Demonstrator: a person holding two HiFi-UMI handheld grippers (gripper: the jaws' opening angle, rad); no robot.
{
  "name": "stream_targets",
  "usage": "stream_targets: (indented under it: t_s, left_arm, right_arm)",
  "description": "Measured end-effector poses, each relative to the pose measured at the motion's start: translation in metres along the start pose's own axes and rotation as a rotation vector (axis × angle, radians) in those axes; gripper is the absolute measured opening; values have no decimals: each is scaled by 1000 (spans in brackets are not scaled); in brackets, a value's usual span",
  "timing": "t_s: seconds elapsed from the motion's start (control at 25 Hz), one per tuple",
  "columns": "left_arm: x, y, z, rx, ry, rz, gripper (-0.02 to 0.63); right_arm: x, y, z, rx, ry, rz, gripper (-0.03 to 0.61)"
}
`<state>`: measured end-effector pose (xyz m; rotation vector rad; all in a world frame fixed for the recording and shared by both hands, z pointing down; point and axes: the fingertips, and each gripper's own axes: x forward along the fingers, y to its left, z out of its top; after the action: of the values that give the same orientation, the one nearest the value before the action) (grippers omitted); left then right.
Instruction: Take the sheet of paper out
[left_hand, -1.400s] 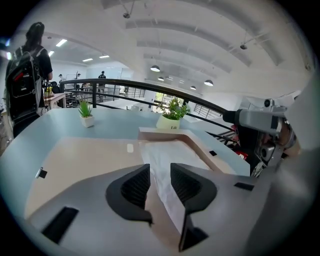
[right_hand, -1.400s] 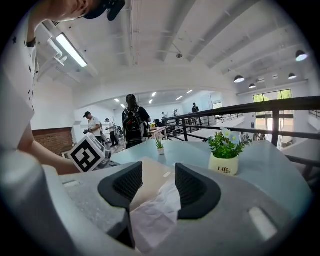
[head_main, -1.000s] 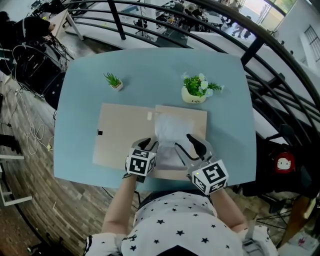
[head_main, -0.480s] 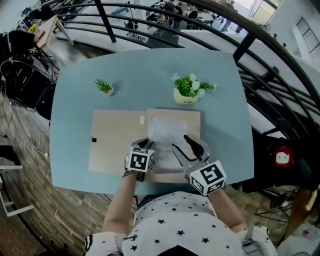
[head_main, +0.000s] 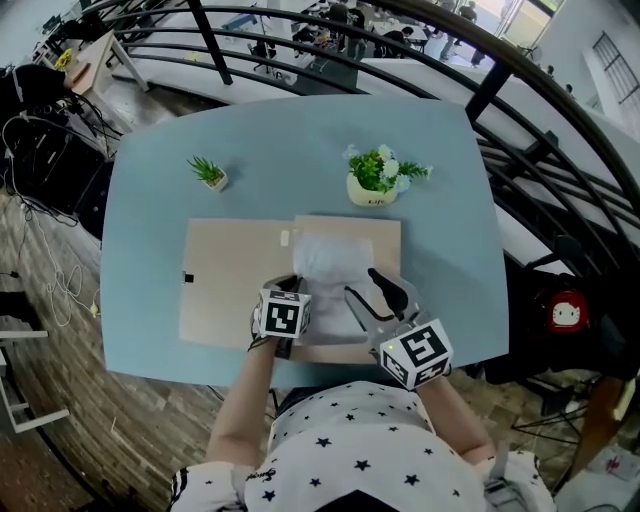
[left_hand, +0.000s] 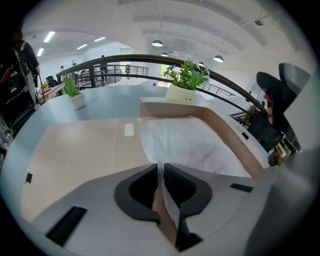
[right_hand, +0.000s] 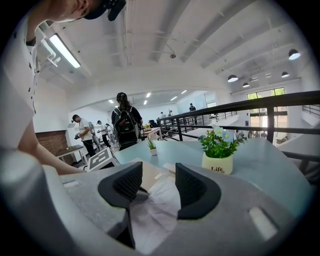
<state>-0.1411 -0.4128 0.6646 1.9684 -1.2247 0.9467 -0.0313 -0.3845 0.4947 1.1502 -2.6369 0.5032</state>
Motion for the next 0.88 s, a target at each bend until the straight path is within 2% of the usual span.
stream_targets:
  t_s: [0.52, 0.88]
  left_arm:
    - [-2, 7, 1, -18, -12, 30, 3]
    - [-44, 11, 11, -39, -128, 45, 2]
  right_arm:
    - [-17, 10, -1, -3, -25, -25, 192]
    - [-48, 33, -9, -12, -48, -50, 192]
